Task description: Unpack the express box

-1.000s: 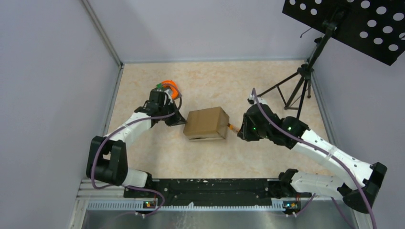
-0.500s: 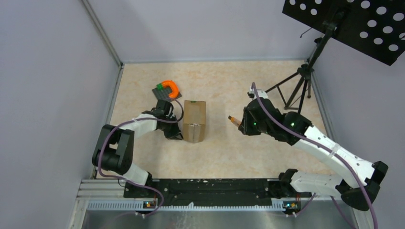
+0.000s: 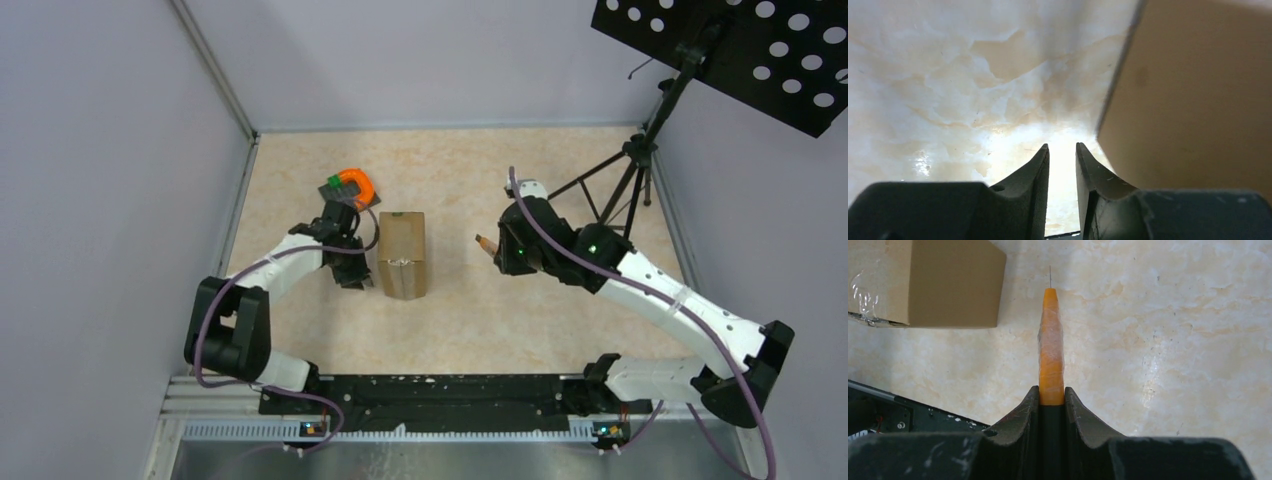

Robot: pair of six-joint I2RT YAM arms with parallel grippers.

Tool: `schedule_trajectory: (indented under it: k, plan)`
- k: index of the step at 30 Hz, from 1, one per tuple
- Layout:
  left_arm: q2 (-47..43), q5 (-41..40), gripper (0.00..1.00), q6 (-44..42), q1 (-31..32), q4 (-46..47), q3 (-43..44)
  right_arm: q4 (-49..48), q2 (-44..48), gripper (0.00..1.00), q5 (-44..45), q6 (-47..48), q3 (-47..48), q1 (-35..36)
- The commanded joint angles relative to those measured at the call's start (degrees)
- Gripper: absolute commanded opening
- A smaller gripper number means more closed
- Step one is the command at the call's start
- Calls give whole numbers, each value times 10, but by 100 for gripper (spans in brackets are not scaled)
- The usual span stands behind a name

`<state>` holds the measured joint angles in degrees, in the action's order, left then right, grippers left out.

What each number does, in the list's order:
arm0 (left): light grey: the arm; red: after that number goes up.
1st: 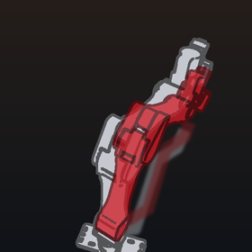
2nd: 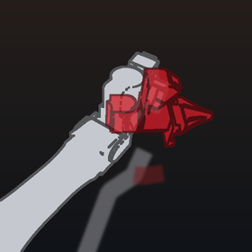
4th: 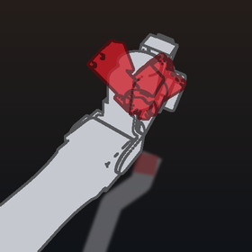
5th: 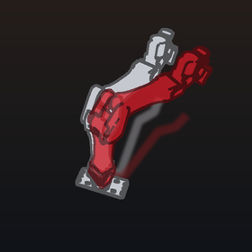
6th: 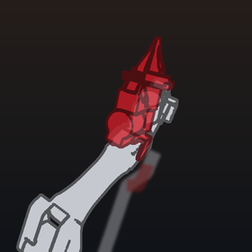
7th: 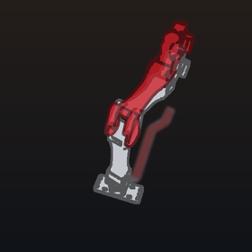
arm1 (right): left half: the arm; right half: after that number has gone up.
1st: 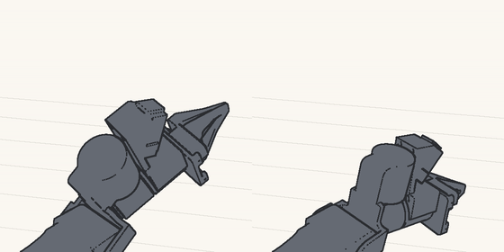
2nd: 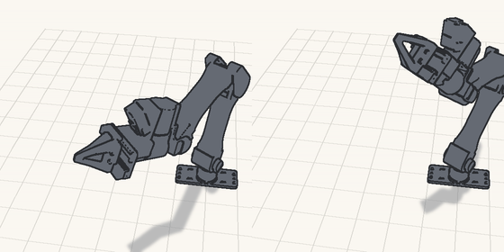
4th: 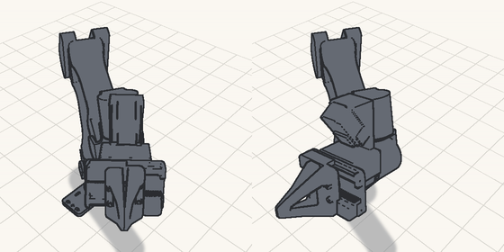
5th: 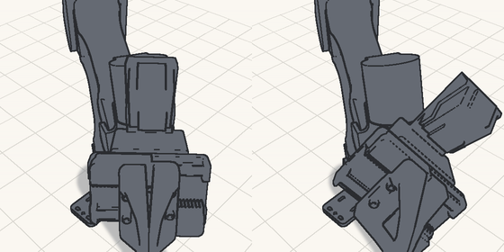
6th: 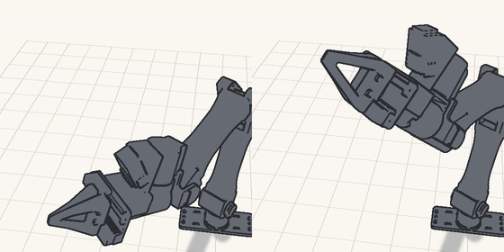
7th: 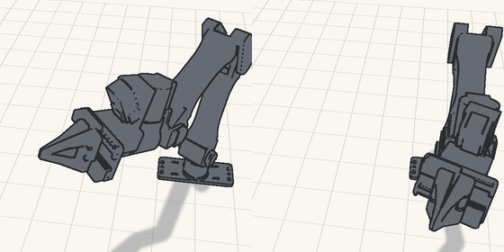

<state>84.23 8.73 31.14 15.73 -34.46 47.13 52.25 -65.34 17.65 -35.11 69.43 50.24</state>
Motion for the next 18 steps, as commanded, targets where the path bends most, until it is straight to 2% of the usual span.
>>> schedule_trajectory:
  k: [1,10,18]
  plan:
    - [-40,-39,32,-16,-5,-35,76,-52,-22,0,-10,16,18,0]
    - [-52,-12,46,-36,-48,-50,148,-71,-55,0,-13,28,29,1]
    - [-16,137,53,-19,-44,7,157,-72,-78,0,-6,43,47,16]
